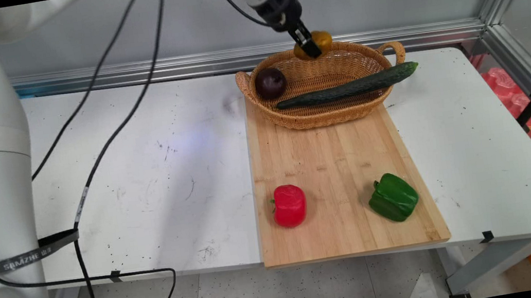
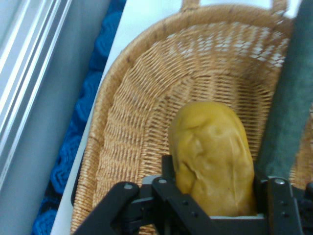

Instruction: Place the picked object on the cutting board

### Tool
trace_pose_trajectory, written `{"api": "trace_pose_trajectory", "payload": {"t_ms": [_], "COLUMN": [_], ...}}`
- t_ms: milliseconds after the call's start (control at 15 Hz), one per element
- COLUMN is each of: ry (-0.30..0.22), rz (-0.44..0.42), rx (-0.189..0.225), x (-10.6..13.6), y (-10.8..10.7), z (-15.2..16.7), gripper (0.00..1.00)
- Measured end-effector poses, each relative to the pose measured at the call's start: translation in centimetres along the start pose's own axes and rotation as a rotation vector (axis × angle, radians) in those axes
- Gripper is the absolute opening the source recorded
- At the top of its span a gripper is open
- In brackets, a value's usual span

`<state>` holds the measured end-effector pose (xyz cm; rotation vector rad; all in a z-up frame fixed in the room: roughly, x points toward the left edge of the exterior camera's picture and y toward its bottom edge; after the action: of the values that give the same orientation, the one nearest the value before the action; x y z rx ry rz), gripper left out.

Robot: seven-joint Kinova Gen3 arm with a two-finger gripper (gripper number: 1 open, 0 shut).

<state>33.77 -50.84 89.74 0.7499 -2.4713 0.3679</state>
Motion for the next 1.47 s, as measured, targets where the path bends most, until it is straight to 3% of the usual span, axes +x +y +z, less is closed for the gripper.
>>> {"api": "trace_pose_trajectory", "payload": {"t_ms": [200, 333, 667, 1067, 1467], "ry": [0.024, 0.035, 0.050, 0.066, 0.080], "rz": [0.074, 0.148, 0.295, 0.489, 0.667], "rx": [-0.035, -0.080, -0.165, -0.291, -0.409], "x": [0.2, -0.1, -0.8, -1.7, -2.6], "y": [1.2, 2.4, 4.3, 7.1, 10.2], "z": [-3.2, -5.3, -8.1, -9.7, -8.9], "gripper": [0.00, 0.00, 0.00, 0.00, 0.00]}}
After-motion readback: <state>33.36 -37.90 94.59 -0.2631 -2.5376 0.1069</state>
